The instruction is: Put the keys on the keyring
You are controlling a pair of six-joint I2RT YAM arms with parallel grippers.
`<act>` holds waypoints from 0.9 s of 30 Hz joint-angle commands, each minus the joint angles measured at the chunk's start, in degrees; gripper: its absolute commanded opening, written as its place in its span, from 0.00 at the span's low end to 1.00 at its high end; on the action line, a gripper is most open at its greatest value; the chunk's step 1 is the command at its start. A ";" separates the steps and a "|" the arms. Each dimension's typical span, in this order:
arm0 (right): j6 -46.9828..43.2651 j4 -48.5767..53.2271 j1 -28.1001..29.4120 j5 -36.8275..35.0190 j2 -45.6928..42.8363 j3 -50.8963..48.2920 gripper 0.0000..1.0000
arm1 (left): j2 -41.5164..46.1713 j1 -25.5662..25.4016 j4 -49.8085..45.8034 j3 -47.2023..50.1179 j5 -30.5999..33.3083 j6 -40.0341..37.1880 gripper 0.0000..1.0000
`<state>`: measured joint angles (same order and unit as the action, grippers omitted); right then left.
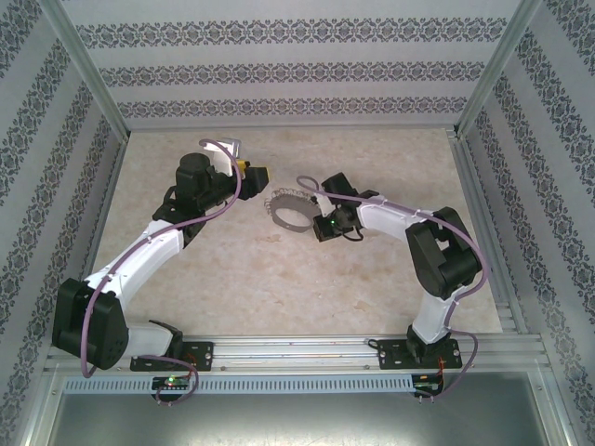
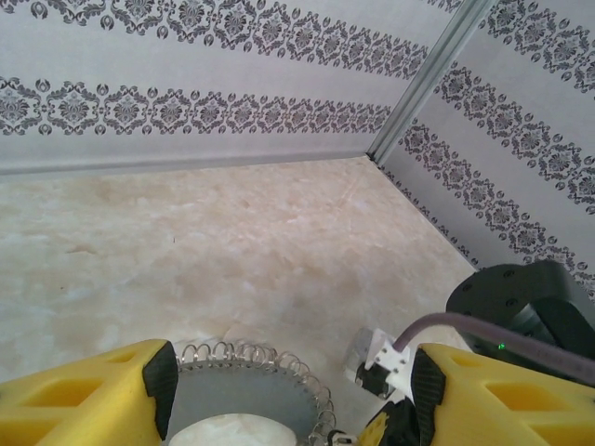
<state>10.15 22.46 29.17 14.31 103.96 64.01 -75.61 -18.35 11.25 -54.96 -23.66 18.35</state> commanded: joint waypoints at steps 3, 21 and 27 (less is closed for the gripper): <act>1.14 1.71 2.43 -0.22 -2.69 -3.22 0.13 | -0.80 0.51 0.95 -1.66 -1.65 0.99 0.69; 6.28 -0.26 -10.34 9.68 -35.10 -12.60 0.93 | 1.75 0.48 -1.41 -0.95 1.51 -0.60 1.00; 6.68 -3.34 -15.66 -5.47 -40.85 -12.44 0.95 | 8.16 0.53 4.01 6.54 11.43 -7.44 1.00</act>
<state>16.29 21.02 14.85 18.46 65.23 51.46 -70.89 -18.35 11.27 -51.59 -18.13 16.08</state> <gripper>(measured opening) 0.954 0.999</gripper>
